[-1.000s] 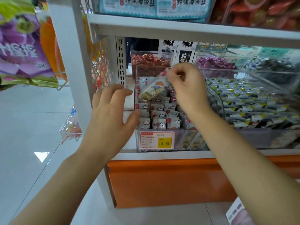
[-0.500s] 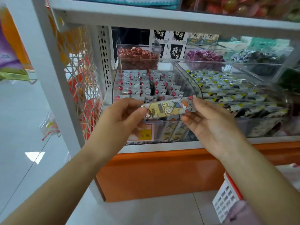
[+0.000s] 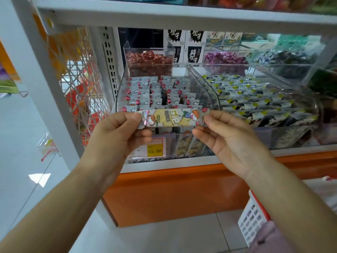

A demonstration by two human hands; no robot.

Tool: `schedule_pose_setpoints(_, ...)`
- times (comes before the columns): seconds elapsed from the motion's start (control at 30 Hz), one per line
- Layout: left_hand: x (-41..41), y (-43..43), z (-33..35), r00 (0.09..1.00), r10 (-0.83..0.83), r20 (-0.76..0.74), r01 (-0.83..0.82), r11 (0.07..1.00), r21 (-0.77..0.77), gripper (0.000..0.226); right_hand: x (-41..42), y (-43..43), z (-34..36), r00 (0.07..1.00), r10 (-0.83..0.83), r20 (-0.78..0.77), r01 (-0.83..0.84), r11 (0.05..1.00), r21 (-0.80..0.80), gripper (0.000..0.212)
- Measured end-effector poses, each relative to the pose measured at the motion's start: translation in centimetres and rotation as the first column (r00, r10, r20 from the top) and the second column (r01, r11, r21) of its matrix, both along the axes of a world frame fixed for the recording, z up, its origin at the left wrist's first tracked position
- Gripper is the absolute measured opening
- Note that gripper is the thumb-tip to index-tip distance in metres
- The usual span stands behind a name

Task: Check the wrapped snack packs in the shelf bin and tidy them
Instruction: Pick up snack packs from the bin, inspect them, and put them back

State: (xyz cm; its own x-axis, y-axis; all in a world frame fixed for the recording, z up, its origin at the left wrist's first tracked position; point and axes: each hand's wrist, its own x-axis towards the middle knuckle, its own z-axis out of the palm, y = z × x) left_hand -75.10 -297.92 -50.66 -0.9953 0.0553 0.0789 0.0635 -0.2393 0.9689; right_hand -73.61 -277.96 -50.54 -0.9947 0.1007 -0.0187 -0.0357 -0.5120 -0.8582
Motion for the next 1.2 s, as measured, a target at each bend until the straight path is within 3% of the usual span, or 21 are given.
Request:
schedule_pose_setpoints(0.1, 0.0, -0.2, 0.0, 0.999, -0.031, 0.009, 0.031, 0.999, 0.031, 0.021, 0.0, 0.0, -0.2, 0.999, -0.035, -0.04, 0.038, 0.997, 0.065, 0.015)
schedule_pose_setpoints(0.17, 0.0, -0.3, 0.0, 0.996, -0.089, -0.015, 0.089, 0.996, -0.012, 0.011, 0.1, 0.0, -0.3, 0.989, -0.091, -0.119, 0.122, 0.953, 0.279, 0.018)
schedule_pose_setpoints(0.23, 0.3, -0.2, 0.0, 0.991, -0.12, -0.052, 0.112, 0.983, -0.146, 0.023, 0.2, -0.1, -0.4, 0.974, -0.126, -0.187, 0.196, 0.88, 0.433, 0.019)
schedule_pose_setpoints(0.3, 0.4, 0.0, 0.0, 0.99, -0.092, -0.105, 0.058, 0.957, -0.284, 0.027, 0.1, -0.3, -0.4, 0.972, -0.134, -0.195, 0.207, 0.878, 0.43, 0.02)
schedule_pose_setpoints(0.4, 0.5, 0.2, 0.0, 0.986, -0.068, -0.155, 0.011, 0.939, -0.344, 0.021, 0.1, -0.5, -0.3, 0.981, -0.092, -0.172, 0.148, 0.925, 0.35, 0.014)
schedule_pose_setpoints(0.53, 0.4, -0.1, 0.0, 0.975, -0.097, -0.202, 0.007, 0.914, -0.405, 0.043, 0.0, -0.5, -0.7, 0.982, 0.001, -0.19, 0.112, 0.803, 0.586, 0.012)
schedule_pose_setpoints(0.63, 0.6, -0.2, 0.1, 0.962, -0.115, -0.248, -0.029, 0.86, -0.509, 0.048, -0.2, -0.7, -0.9, 0.988, 0.015, -0.152, 0.088, 0.759, 0.645, 0.014)
schedule_pose_setpoints(0.83, 0.3, -0.6, 0.3, 0.949, -0.18, -0.261, -0.009, 0.808, -0.59, 0.032, -0.3, -1.1, -0.4, 0.98, 0.008, -0.199, 0.117, 0.788, 0.604, 0.01)
schedule_pose_setpoints(1.07, 0.8, -0.2, 0.5, 0.963, -0.178, -0.201, 0.052, 0.858, -0.511, 0.021, -0.1, -1.8, -0.3, 0.95, -0.025, -0.31, 0.241, 0.688, 0.684, 0.012)
schedule_pose_setpoints(1.2, 0.4, -0.7, 0.7, 0.971, -0.149, -0.185, 0.018, 0.823, -0.568, 0.009, 0.1, -2.0, -0.3, 0.95, 0.024, -0.311, 0.222, 0.65, 0.727, 0.011)
